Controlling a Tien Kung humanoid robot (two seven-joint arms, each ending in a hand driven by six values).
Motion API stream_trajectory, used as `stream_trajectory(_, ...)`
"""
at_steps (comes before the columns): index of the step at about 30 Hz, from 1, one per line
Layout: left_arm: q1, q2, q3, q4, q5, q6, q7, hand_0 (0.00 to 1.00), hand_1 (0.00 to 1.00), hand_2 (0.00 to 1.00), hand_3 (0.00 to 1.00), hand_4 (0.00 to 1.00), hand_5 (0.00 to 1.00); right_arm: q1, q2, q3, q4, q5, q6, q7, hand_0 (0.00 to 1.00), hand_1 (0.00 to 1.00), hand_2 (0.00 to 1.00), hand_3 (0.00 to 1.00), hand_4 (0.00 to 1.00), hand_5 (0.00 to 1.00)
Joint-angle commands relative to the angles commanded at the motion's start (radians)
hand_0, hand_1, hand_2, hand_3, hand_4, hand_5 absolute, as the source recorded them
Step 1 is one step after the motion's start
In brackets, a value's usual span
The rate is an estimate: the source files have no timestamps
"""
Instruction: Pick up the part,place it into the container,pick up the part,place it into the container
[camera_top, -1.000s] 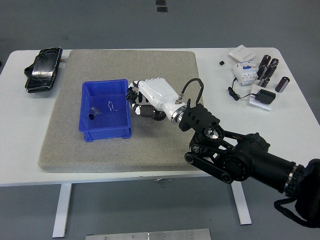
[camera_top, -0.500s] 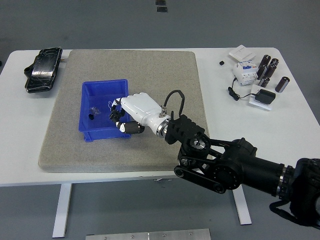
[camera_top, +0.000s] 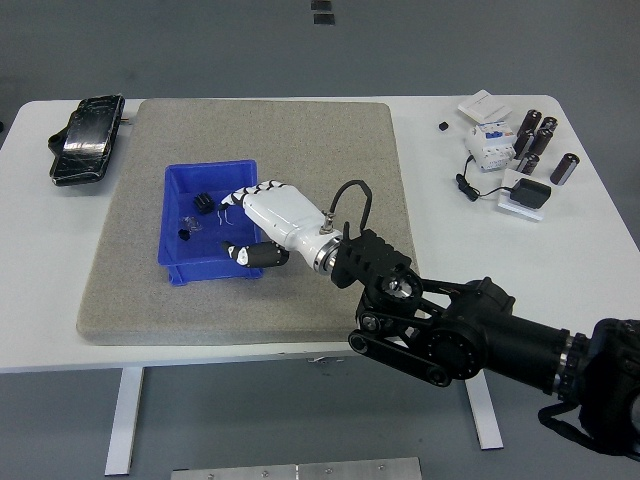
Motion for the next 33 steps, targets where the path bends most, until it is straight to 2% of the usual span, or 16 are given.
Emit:
stream_trajectory(1,0.000,0.000,0.000,0.000,0.000,0.000,0.000,0.665,0.643,0.637,0.590,0.704,0.543,-0.001,-0.002,0.015,-0.010,0.002,-0.002,0.003,0.880,0.816,0.828,0.776,0.686,0.513)
stream_trajectory(6,0.002,-0.001,0.001,0.000,0.000,0.000,0.000,0.665,0.643,0.637,0.590,0.704,0.543,0.000,-0.025,0.059,-0.098,0.017,0.010,0.010,0.880,0.816,0.828,0.776,0.686,0.513)
stream_trajectory(7,0.002,-0.001,0.000,0.000,0.001,0.000,0.000,0.665,0.643,0.637,0.590,0.704,0.541,0.001,-0.030,0.062,-0.115,0.020,0.015,0.011,0.793,0.747,0.805,0.764,0.679,0.503)
stream_trajectory(12,0.002,-0.001,0.001,0.000,0.002,0.000,-0.001,0.665,0.643,0.637,0.590,0.704,0.541,-0.002,-0.049,0.049,-0.203,0.034,0.049,0.013,0.793,0.747,0.805,0.764,0.679,0.503)
stream_trajectory(13,0.002,-0.001,0.001,0.000,0.003,-0.001,-0.001,0.666,0.643,0.637,0.589,0.703,0.541,-0.003,-0.051,0.044,-0.215,0.035,0.056,0.013,0.713,0.706,0.807,0.782,0.693,0.491)
stream_trajectory(24,0.000,0.000,0.003,0.000,0.004,-0.001,-0.003,0.665,0.643,0.637,0.590,0.704,0.543,-0.001,-0.043,0.003,-0.306,0.060,0.088,0.011,0.691,0.691,0.804,0.802,0.714,0.498)
stream_trajectory(33,-0.004,0.002,0.003,0.000,0.006,-0.002,-0.003,0.665,0.643,0.638,0.589,0.702,0.543,0.025,-0.012,-0.045,-0.335,0.076,0.093,0.009,0.652,0.652,0.799,0.799,0.728,0.504)
